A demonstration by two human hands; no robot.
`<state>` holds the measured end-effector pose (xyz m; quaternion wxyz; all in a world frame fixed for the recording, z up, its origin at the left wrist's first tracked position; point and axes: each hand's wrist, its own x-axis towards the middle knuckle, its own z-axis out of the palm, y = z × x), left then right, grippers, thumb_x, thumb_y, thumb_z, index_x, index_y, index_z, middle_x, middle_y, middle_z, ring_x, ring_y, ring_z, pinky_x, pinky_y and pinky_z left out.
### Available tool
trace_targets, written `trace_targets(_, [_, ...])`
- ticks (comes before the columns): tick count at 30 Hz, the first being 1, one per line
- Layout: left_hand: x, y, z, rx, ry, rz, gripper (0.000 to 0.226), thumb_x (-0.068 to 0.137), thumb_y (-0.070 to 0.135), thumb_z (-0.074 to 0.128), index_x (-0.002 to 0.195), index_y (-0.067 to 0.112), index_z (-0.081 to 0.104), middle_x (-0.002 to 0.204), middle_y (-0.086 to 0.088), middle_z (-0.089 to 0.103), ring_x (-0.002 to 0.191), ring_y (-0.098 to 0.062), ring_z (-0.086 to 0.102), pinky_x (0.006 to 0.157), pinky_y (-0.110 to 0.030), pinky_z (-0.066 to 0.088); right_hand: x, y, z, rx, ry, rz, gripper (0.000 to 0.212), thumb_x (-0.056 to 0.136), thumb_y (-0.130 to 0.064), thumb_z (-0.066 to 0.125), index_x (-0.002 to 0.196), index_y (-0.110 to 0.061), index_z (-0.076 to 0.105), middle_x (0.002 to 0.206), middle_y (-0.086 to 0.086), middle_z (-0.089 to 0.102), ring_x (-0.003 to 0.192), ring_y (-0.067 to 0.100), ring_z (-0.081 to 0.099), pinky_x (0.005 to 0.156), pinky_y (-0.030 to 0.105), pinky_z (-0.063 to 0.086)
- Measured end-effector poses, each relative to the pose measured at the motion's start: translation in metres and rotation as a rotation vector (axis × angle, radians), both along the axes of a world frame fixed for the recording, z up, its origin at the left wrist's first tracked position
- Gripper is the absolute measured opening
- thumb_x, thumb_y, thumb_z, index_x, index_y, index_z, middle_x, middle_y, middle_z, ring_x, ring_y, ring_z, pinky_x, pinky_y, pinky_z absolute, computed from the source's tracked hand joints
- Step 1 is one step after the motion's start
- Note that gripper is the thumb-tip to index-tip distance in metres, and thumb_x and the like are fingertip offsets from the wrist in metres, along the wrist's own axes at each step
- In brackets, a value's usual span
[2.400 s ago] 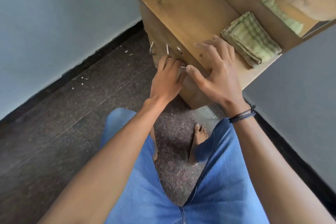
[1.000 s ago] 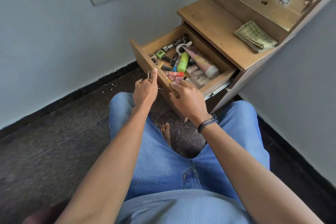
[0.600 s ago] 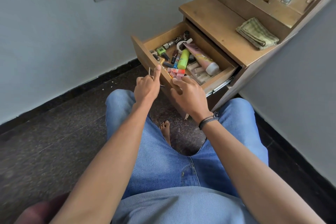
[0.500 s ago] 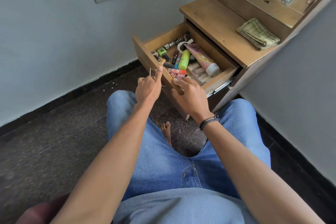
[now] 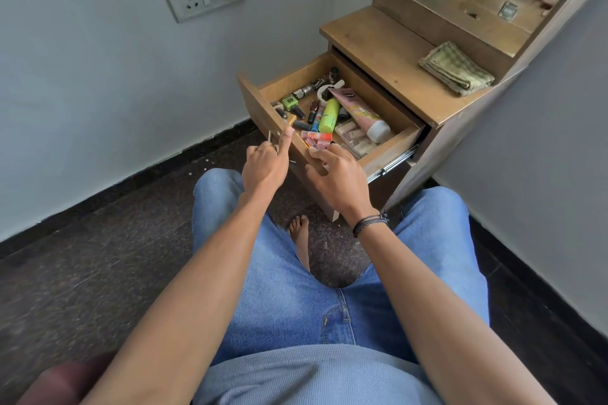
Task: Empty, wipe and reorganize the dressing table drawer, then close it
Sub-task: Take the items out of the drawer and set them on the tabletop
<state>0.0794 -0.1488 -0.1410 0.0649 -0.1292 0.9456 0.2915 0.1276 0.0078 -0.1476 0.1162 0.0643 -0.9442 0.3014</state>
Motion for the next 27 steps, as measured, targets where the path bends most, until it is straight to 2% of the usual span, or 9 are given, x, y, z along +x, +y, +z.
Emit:
trace_targets(5, [-0.002, 0.007, 0.003, -0.065, 0.175, 0.027, 0.099, 0.087, 0.082, 0.005, 0.104, 0.008, 0.069, 0.12, -0.009, 0.064, 0.121, -0.028, 0.049, 0.073, -0.04, 0.037, -0.001, 0.001, 0.003, -0.001, -0.001, -0.005, 0.031, 0.094, -0.037, 0.061, 0.121, -0.025, 0.069, 0.104, -0.007, 0.06, 0.094, 0.015, 0.055, 0.068, 0.033, 0.048])
trace_targets(8, [-0.007, 0.006, -0.003, -0.136, 0.211, -0.001, 0.09, 0.095, 0.075, 0.011, 0.1, 0.009, 0.071, 0.118, -0.006, 0.064, 0.115, -0.028, 0.05, 0.069, -0.039, 0.041, 0.0, 0.0, 0.003, 0.005, 0.008, -0.01, 0.031, 0.094, -0.038, 0.062, 0.122, -0.025, 0.069, 0.104, -0.008, 0.059, 0.094, 0.015, 0.056, 0.067, 0.03, 0.045])
trace_targets(14, [-0.015, 0.002, -0.009, -0.15, 0.211, 0.003, 0.083, 0.097, 0.072, 0.015, 0.109, 0.013, 0.073, 0.125, -0.004, 0.061, 0.116, -0.025, 0.048, 0.07, -0.037, 0.04, -0.001, 0.001, 0.0, -0.023, 0.005, -0.019, 0.031, 0.094, -0.038, 0.064, 0.122, -0.026, 0.069, 0.106, -0.009, 0.061, 0.095, 0.014, 0.057, 0.068, 0.028, 0.046])
trace_targets(21, [-0.014, 0.004, -0.004, -0.114, 0.176, 0.047, 0.078, 0.097, 0.07, 0.02, 0.12, 0.014, 0.068, 0.134, -0.006, 0.055, 0.12, -0.026, 0.047, 0.075, -0.039, 0.043, 0.0, 0.002, 0.003, -0.099, -0.06, 0.003, 0.037, 0.094, -0.039, 0.066, 0.129, -0.025, 0.067, 0.108, -0.009, 0.058, 0.094, 0.016, 0.06, 0.072, 0.039, 0.055])
trace_targets(23, [-0.015, 0.006, 0.0, -0.124, 0.174, 0.085, 0.072, 0.097, 0.07, 0.026, 0.124, 0.014, 0.063, 0.133, -0.006, 0.052, 0.117, -0.026, 0.048, 0.071, -0.037, 0.041, 0.0, 0.003, 0.004, -0.139, -0.093, 0.015, 0.04, 0.095, -0.039, 0.066, 0.133, -0.025, 0.066, 0.11, -0.009, 0.058, 0.093, 0.016, 0.06, 0.074, 0.04, 0.055])
trace_targets(25, [-0.014, 0.008, 0.003, -0.098, 0.204, 0.133, 0.061, 0.095, 0.069, 0.036, 0.116, 0.016, 0.058, 0.125, -0.005, 0.05, 0.11, -0.023, 0.049, 0.065, -0.033, 0.037, 0.0, 0.006, 0.006, -0.177, -0.118, 0.031, 0.042, 0.094, -0.039, 0.066, 0.133, -0.026, 0.066, 0.11, -0.009, 0.057, 0.09, 0.013, 0.06, 0.074, 0.037, 0.054])
trace_targets(27, [-0.012, 0.006, 0.002, -0.052, 0.249, 0.169, 0.051, 0.092, 0.067, 0.046, 0.109, 0.019, 0.05, 0.119, -0.003, 0.048, 0.102, -0.02, 0.049, 0.056, -0.025, 0.029, 0.0, 0.008, 0.005, -0.223, -0.148, 0.053, 0.041, 0.094, -0.041, 0.067, 0.133, -0.027, 0.066, 0.109, -0.012, 0.057, 0.084, 0.005, 0.058, 0.072, 0.029, 0.052])
